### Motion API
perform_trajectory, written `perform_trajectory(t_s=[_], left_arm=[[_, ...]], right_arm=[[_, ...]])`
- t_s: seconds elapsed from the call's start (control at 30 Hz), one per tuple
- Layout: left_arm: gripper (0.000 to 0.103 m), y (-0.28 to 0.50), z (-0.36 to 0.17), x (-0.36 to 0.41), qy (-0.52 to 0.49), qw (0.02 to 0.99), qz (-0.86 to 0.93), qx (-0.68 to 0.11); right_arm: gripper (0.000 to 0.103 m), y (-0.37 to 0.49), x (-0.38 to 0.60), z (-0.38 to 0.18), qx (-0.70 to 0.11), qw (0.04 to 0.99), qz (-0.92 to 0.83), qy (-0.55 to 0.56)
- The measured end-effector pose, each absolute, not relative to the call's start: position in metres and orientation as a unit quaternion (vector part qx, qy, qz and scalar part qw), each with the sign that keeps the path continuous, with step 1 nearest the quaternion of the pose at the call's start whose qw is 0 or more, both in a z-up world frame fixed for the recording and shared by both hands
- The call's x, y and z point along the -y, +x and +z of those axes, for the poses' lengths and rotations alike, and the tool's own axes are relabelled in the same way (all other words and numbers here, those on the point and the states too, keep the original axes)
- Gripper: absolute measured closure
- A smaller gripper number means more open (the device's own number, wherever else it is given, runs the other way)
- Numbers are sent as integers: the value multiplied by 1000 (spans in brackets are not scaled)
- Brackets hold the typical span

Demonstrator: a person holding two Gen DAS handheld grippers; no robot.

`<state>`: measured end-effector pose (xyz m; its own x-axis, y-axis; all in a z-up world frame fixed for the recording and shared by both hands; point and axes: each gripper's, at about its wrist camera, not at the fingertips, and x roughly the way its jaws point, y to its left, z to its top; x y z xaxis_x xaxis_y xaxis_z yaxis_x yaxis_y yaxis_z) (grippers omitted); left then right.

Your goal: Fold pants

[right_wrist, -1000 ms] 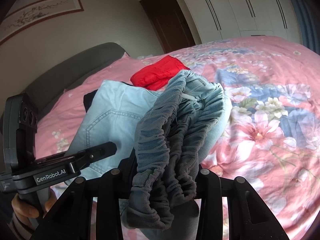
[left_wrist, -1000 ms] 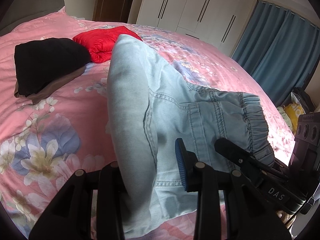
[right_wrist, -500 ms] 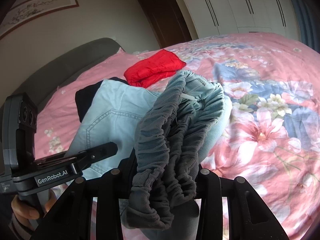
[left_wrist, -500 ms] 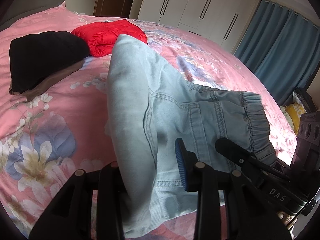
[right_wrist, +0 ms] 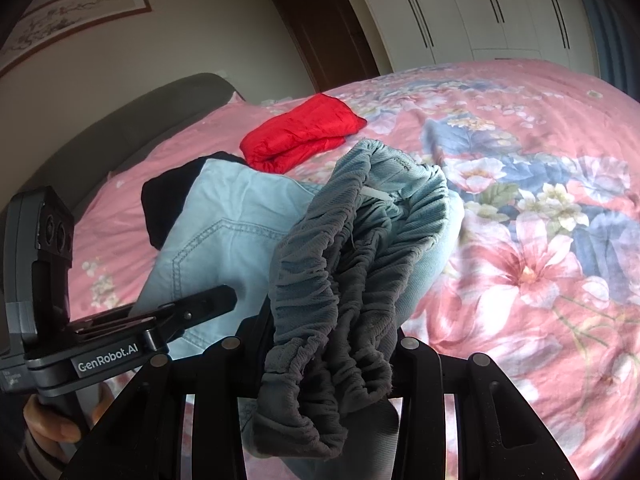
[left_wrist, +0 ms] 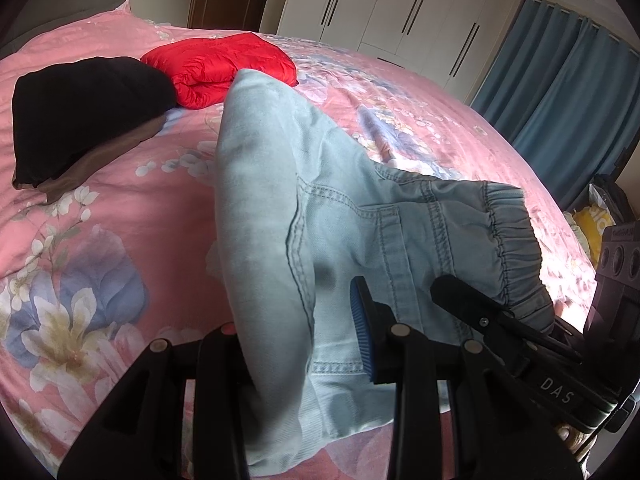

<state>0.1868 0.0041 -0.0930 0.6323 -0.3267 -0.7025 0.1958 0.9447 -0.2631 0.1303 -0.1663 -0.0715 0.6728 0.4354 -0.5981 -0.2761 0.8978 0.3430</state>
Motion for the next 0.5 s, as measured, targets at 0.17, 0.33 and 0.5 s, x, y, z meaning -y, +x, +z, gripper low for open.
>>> perform_trajectory(t_s=[0.17, 0.33, 0.5], left_arm=[[70, 190, -97, -5, -81, 898, -145, -408], [70, 193, -101, -5, -78, 897, -143, -412], [70, 198, -106, -7, -78, 894, -143, -417]], right_arm=[[63, 132, 165, -75, -358, 906, 195, 114], [63, 136, 166, -80, -363, 904, 195, 117], [63, 140, 165, -84, -370, 901, 194, 120]])
